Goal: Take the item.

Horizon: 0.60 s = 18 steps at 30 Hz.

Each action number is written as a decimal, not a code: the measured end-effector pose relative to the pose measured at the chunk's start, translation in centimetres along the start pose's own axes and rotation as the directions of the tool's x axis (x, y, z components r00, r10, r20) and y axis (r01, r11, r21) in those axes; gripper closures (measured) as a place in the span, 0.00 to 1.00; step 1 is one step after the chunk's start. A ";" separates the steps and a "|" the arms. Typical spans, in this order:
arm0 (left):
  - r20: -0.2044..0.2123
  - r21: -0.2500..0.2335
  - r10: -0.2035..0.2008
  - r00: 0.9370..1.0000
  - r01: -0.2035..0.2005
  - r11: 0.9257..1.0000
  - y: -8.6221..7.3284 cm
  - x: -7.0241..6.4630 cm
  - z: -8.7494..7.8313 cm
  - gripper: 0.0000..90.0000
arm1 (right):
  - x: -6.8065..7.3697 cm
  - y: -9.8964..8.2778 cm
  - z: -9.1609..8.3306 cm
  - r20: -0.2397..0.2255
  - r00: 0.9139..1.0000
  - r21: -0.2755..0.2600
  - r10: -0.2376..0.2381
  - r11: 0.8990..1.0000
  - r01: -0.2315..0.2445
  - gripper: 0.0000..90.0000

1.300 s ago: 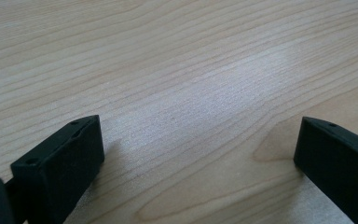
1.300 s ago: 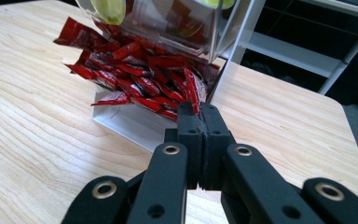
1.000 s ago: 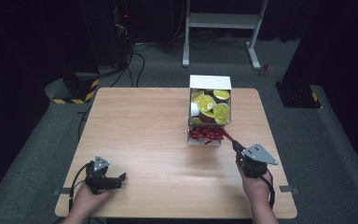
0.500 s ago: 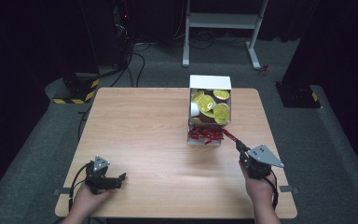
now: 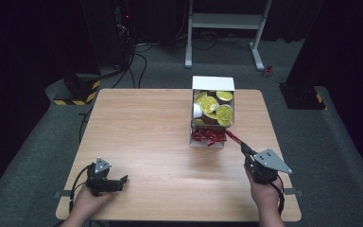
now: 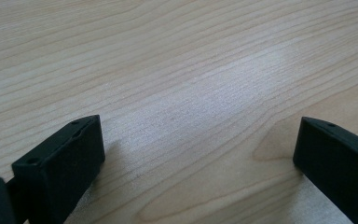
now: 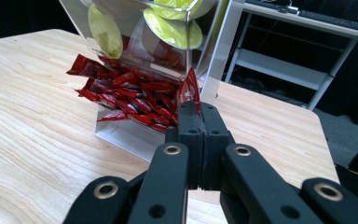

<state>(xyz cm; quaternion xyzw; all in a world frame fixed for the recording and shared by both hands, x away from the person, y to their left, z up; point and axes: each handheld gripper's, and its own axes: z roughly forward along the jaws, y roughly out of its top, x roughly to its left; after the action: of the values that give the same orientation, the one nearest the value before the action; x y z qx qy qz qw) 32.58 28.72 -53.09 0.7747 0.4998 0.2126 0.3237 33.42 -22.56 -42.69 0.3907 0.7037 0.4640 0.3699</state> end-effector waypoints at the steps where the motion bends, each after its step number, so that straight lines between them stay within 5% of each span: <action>1: 0.002 -0.002 -0.002 1.000 0.002 1.000 0.0 0.0 0.0 0.02 | 0.0 0.0 -0.2 -0.001 1.000 -0.001 0.004 1.000 -0.004 1.00; 18: 0.009 -0.001 0.008 1.000 -0.008 1.000 0.3 0.1 0.4 0.02 | 0.0 0.2 -2.0 0.012 1.000 -0.016 -0.003 1.000 0.003 1.00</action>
<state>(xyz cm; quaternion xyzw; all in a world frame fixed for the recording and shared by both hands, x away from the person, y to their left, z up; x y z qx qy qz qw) 33.08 28.62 -53.10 0.7777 0.4949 0.2105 0.3254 31.66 -23.21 -41.87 0.3894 0.6983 0.4667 0.3781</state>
